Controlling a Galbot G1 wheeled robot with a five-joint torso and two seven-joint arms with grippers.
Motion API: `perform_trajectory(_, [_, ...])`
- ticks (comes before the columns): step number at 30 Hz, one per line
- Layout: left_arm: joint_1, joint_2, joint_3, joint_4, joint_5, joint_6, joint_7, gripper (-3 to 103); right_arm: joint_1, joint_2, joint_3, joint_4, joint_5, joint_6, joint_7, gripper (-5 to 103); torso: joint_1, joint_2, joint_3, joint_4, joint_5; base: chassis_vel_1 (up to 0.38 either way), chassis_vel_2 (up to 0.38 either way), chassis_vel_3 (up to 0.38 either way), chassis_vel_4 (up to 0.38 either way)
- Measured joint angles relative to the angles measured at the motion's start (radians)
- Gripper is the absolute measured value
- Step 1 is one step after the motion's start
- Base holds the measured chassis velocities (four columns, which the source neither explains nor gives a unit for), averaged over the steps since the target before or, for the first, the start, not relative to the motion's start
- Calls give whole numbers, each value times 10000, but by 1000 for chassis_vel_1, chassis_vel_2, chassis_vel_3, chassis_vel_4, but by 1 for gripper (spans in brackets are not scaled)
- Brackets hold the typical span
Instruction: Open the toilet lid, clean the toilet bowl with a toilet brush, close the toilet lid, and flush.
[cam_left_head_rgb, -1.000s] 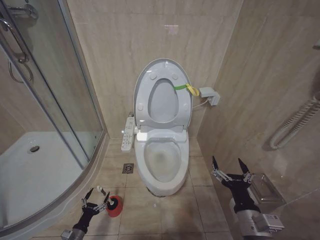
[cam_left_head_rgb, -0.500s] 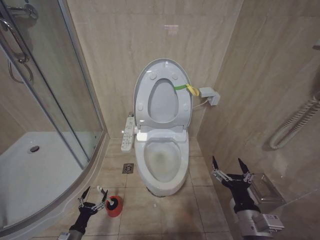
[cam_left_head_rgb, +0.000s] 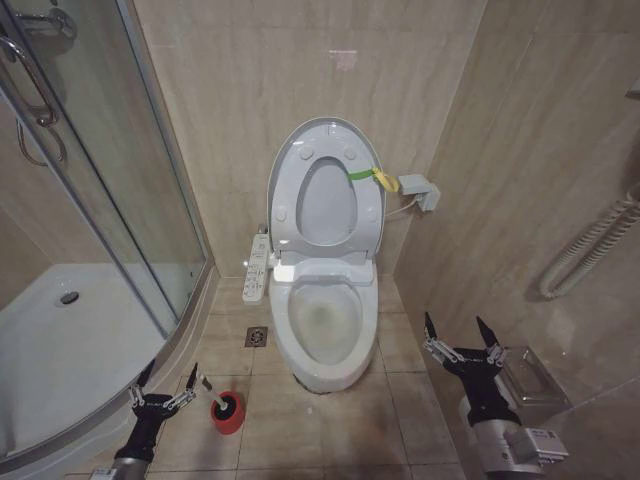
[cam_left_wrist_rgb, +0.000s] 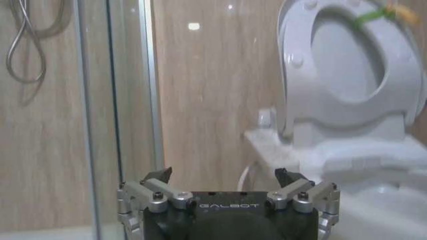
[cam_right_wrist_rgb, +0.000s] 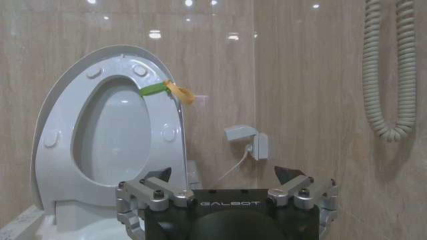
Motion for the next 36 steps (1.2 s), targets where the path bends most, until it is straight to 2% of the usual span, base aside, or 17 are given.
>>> perform_trajectory(4, [264,-18,27,-815,-6,210,-279,100,0,0,0,0,0,0,-1,100,0,0,0,1,0,0,0,0,0])
perform_trajectory(7, [607,-78,37,-1930,40,475,-1020,100,0,0,0,0,0,0,0,100,0,0,0,-1,0,0,0,0,0])
perform_trajectory(8, [607,-78,37,-1930,40,475,-1020,100,0,0,0,0,0,0,0,100,0,0,0,-1,0,0,0,0,0])
perform_trajectory(11, [1150,-29,52,-2876,-67,1091,-1705,100,0,-1,0,0,0,0,0,100,0,0,0,2,1,0,0,0,0])
perform_trajectory(12, [1150,-29,52,-2876,-67,1091,-1705,100,0,-1,0,0,0,0,0,100,0,0,0,2,1,0,0,0,0])
perform_trajectory(16, [1826,103,71,-4189,-414,2118,-2247,100,0,0,0,0,0,0,1,100,0,0,0,1,0,0,0,0,0])
perform_trajectory(17, [1826,103,71,-4189,-414,2118,-2247,100,0,0,0,0,0,0,1,100,0,0,0,1,0,0,0,0,0])
perform_trajectory(21, [2369,211,86,-5492,-1036,3229,-2716,100,0,0,0,0,0,0,-1,100,0,0,0,1,0,0,0,0,0])
perform_trajectory(22, [2369,211,86,-5492,-1036,3229,-2716,100,0,0,0,0,0,0,-1,100,0,0,0,1,0,0,0,0,0])
perform_trajectory(24, [2547,297,57,-5953,-1278,3721,-3018,100,0,0,0,0,0,0,0,100,0,0,0,1,2,0,0,0,0])
perform_trajectory(30, [3099,297,31,-6959,-1361,4750,-3131,100,0,0,0,0,0,0,-1,100,0,0,0,0,0,0,0,0,0])
perform_trajectory(31, [3099,297,31,-6959,-1361,4750,-3131,100,0,0,0,0,0,0,-1,100,0,0,0,0,0,0,0,0,0])
perform_trajectory(36, [3719,69,113,-7670,-1248,5444,-3412,100,0,0,0,1,0,0,-1,100,0,0,0,1,2,0,0,0,0])
